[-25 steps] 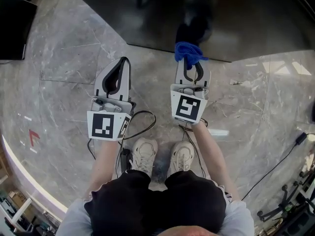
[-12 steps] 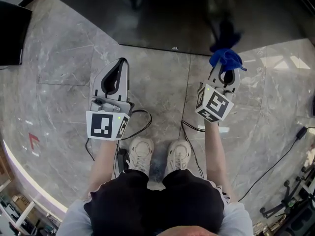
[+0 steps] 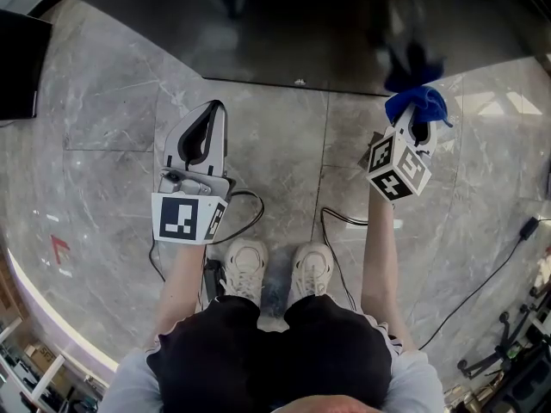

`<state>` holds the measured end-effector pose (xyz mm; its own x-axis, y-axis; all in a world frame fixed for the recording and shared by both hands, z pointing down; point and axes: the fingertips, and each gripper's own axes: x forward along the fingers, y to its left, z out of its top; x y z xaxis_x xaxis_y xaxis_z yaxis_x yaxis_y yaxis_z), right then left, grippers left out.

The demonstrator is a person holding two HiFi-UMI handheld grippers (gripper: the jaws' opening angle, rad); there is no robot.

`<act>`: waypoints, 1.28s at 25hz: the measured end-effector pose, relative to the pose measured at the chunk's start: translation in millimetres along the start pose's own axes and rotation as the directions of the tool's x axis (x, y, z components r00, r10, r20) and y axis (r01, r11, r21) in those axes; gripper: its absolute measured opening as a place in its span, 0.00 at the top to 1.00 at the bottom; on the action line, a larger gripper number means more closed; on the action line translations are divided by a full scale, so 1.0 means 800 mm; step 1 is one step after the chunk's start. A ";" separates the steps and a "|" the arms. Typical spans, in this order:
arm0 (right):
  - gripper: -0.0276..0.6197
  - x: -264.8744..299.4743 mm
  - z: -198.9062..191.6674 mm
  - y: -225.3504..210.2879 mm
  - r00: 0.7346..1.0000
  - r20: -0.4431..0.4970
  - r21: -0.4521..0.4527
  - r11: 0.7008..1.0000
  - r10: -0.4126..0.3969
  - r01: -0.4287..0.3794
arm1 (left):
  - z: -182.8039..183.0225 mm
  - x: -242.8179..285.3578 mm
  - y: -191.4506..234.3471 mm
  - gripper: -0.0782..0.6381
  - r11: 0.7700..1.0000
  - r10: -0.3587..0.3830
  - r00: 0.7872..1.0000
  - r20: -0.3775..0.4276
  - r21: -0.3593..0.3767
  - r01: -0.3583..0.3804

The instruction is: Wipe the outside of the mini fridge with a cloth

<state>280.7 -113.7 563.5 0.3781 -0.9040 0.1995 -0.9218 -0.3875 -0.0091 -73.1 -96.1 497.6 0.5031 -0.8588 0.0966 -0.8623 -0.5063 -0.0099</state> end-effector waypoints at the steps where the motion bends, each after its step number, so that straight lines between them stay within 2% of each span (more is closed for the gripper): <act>1: 0.84 0.002 -0.002 -0.006 1.000 -0.010 0.022 1.000 -0.012 0.013 | 0.000 0.000 0.001 0.88 1.000 0.002 1.000 0.000 0.000 -0.002; 3: 0.84 0.001 -0.003 -0.008 1.000 -0.014 0.042 0.999 -0.015 0.016 | -0.001 0.000 0.002 0.88 1.000 0.007 1.000 -0.001 0.003 -0.007; 6: 0.84 -0.024 -0.002 0.012 0.999 0.010 0.035 0.999 0.039 -0.039 | -0.003 -0.001 0.004 0.88 1.000 0.015 1.000 0.000 0.007 -0.015; 9: 0.84 -0.060 -0.006 0.053 0.990 0.014 0.048 0.988 0.143 -0.144 | -0.006 -0.001 0.006 0.88 1.000 0.020 1.000 -0.002 0.008 -0.020; 13: 0.84 -0.094 -0.008 0.125 0.955 0.021 0.039 0.955 0.295 -0.295 | -0.012 -0.003 0.012 0.88 0.999 0.035 0.999 -0.004 -0.004 -0.035; 16: 0.84 -0.109 -0.012 0.190 0.904 0.029 0.030 0.904 0.426 -0.427 | -0.019 -0.007 0.020 0.88 0.998 0.055 0.999 0.002 -0.023 -0.055; 19: 0.84 -0.122 -0.027 0.261 0.838 0.011 0.029 0.838 0.545 -0.545 | -0.029 -0.014 0.033 0.88 0.996 0.080 0.997 0.003 -0.028 -0.080; 26: 0.84 -0.150 -0.059 0.415 0.676 -0.024 -0.121 0.669 0.736 -0.733 | -0.050 -0.036 0.072 0.88 0.991 0.131 0.991 -0.019 -0.006 -0.131; 29: 0.84 -0.154 -0.079 0.468 0.632 -0.056 -0.170 0.617 0.773 -0.769 | -0.060 -0.044 0.091 0.88 0.988 0.155 0.987 -0.035 -0.017 -0.155; 31: 0.84 -0.149 -0.093 0.494 0.618 -0.088 -0.190 0.596 0.781 -0.780 | -0.066 -0.047 0.101 0.88 0.986 0.165 0.985 -0.043 -0.025 -0.166; 32: 0.84 -0.145 -0.099 0.502 0.618 -0.108 -0.189 0.595 0.778 -0.781 | -0.069 -0.048 0.104 0.88 0.985 0.167 0.985 -0.046 -0.028 -0.169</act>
<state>-140.2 -150.6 614.1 -0.4930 -0.8412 0.2222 -0.8598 0.5101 0.0238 -167.3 -101.3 547.8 0.3484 -0.9269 0.1396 -0.9362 -0.3516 0.0022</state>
